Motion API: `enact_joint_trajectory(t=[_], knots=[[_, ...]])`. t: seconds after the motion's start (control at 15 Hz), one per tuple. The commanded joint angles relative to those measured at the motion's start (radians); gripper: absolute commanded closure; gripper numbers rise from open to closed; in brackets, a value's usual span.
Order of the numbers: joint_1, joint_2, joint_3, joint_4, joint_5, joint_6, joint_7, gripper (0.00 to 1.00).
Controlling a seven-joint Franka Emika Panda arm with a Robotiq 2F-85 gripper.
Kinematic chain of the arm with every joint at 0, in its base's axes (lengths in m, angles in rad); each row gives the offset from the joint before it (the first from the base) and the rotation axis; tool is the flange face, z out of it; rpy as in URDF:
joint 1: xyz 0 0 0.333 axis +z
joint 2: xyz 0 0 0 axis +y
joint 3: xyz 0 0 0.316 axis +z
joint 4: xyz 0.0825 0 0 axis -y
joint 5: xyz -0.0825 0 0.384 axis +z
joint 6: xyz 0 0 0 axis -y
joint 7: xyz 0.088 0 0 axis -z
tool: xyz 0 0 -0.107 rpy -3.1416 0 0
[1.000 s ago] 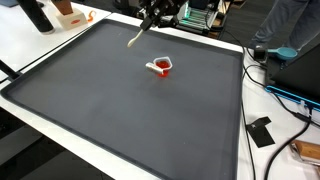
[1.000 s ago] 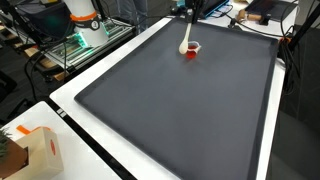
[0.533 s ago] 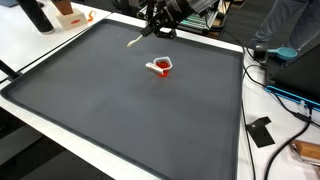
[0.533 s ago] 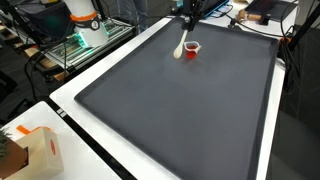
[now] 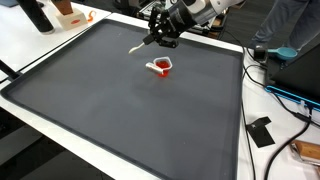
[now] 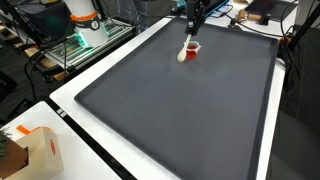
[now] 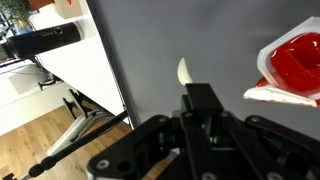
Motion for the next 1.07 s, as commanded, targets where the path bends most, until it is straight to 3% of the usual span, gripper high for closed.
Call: enact_joint_trajectory(t=[0.0, 1.0], knots=[[0.009, 0.019, -0.016, 0.012, -0.023, 0.008, 0.014, 0.97], [-0.075, -0.059, -0.037, -0.031, 0.052, 0.222, -0.119, 0.97]])
